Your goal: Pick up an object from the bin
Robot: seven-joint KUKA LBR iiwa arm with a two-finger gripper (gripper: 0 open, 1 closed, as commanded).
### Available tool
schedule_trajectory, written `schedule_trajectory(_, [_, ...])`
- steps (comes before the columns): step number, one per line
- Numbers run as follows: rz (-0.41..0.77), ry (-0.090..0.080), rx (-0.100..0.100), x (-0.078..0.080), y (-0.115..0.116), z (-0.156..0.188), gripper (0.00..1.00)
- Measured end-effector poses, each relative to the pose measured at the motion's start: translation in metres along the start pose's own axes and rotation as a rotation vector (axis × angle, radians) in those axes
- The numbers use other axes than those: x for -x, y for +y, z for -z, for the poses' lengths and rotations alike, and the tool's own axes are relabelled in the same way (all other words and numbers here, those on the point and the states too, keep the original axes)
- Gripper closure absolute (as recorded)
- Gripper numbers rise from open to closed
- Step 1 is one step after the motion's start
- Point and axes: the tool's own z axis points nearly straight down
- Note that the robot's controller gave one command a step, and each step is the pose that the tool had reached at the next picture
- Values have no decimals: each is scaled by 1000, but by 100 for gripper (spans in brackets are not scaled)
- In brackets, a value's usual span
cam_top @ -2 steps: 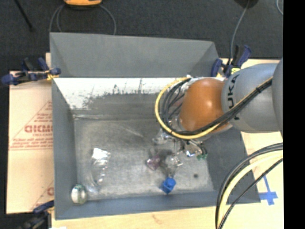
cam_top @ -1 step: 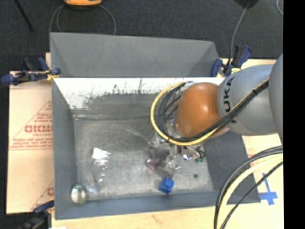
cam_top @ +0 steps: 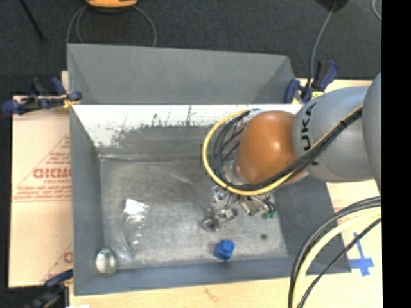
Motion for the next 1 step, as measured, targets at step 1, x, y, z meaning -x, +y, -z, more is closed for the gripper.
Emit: schedule_trajectory(1, [417,3,2,1,-4,199,100])
